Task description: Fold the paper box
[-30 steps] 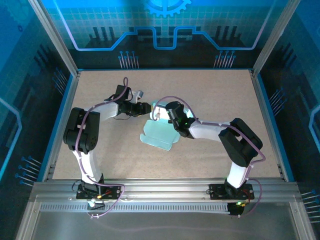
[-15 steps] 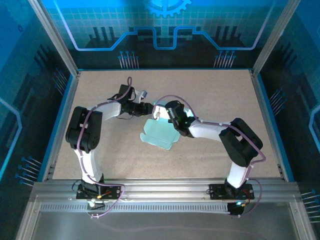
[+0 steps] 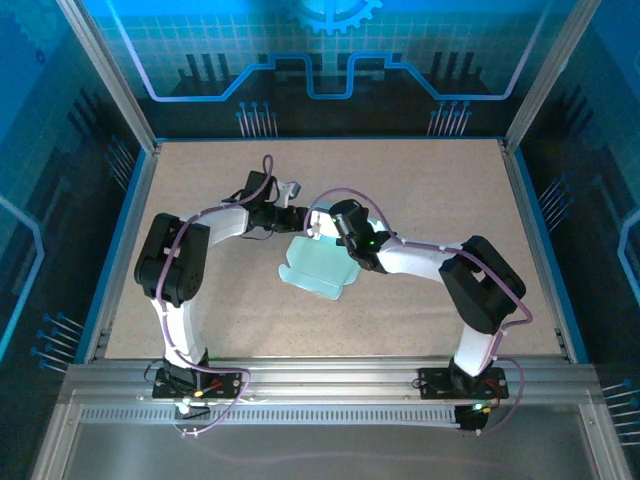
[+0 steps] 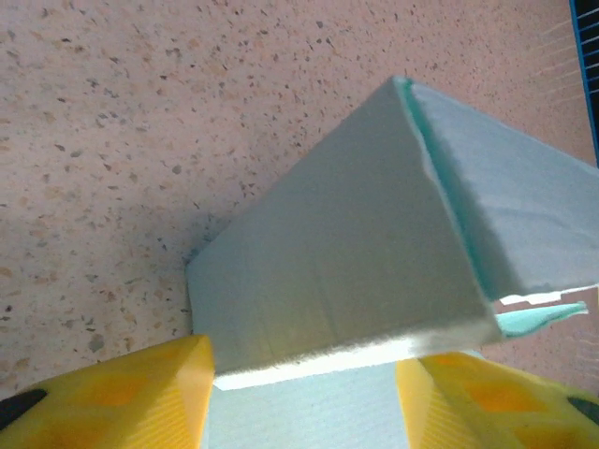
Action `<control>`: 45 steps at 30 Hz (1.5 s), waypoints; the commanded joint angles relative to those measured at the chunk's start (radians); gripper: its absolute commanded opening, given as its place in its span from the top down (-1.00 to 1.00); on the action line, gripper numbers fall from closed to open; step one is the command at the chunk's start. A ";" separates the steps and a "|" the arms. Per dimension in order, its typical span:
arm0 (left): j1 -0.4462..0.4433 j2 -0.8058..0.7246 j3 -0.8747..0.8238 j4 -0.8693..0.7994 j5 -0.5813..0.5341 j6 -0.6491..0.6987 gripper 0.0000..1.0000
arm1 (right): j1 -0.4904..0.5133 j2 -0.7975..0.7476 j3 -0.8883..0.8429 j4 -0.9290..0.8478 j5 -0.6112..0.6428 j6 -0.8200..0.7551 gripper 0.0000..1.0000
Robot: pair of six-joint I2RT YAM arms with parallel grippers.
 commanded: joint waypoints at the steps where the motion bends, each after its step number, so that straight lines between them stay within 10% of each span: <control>1: -0.008 -0.005 -0.023 0.067 -0.056 0.024 -0.28 | 0.004 -0.019 0.024 -0.062 -0.078 0.028 1.00; 45: -0.064 0.043 0.020 0.227 -0.254 -0.069 0.09 | 0.002 0.028 0.121 -0.320 -0.252 0.145 1.00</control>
